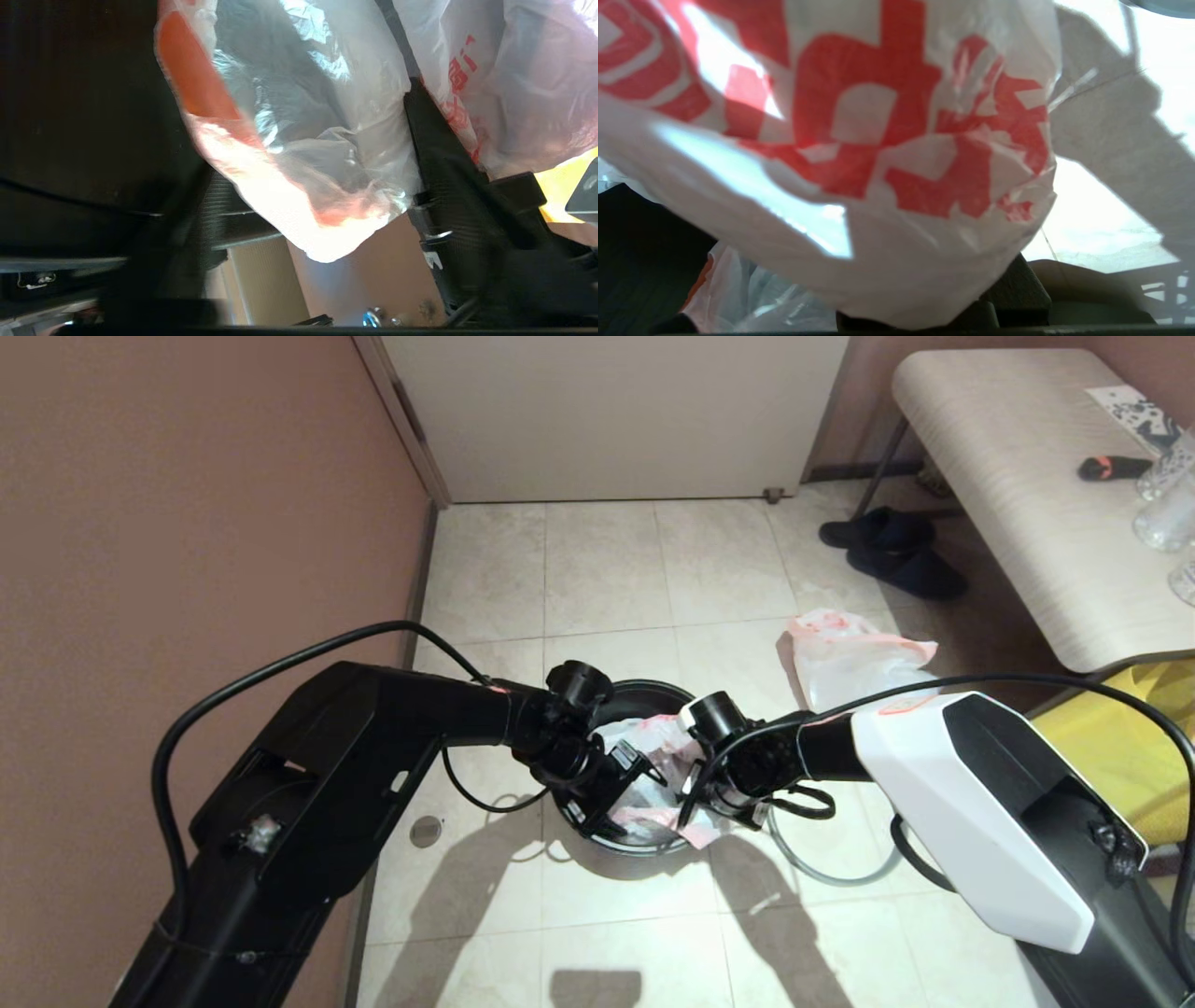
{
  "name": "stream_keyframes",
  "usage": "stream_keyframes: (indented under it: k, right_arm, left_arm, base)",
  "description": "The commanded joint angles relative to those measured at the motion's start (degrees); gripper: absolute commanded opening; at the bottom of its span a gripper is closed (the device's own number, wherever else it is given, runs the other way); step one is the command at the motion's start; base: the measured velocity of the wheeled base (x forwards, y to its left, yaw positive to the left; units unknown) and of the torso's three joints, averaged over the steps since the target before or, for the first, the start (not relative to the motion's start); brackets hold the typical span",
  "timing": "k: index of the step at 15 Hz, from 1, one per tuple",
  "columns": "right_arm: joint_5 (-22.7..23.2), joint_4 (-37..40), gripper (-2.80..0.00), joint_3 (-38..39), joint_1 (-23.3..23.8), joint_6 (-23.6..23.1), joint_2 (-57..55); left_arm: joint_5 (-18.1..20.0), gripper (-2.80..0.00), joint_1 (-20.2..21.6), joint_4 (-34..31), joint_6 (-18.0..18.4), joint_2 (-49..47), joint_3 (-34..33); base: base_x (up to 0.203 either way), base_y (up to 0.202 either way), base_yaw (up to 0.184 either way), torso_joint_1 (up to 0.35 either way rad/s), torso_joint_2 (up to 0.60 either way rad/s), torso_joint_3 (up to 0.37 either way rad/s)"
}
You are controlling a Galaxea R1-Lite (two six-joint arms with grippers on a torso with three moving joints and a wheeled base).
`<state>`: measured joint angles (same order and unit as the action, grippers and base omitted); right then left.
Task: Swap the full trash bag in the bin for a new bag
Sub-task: Put the new garbage bag on the trash can
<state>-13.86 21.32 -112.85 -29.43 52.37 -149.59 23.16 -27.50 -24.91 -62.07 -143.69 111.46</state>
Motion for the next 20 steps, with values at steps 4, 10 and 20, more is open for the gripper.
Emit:
stream_keyframes:
  k: [4,10,20]
  right_arm:
    - [-0.11,0.21,-2.80,0.00,-0.02,0.28,-0.18]
    - [-0.11,0.12,-2.80,0.00,-0.02,0.28,-0.26]
    - [-0.55,-0.76,-2.80,0.00,0.16,0.28,-0.61]
  left_arm:
    - [0.22,-2.80,-0.01,-0.21,-0.41,-0.63,-0.01]
    - [0.31,-2.80,-0.01,-0.32,0.38,-0.52,-0.01]
    - [0.57,-2.80,-0.41,-10.46,0.49,3.07,-0.01]
  base:
    - [0.000,0.000,0.000,0.000,0.00,0.000]
    - [0.000,0.000,0.000,0.000,0.00,0.000]
    - [0.000,0.000,0.000,0.000,0.00,0.000]
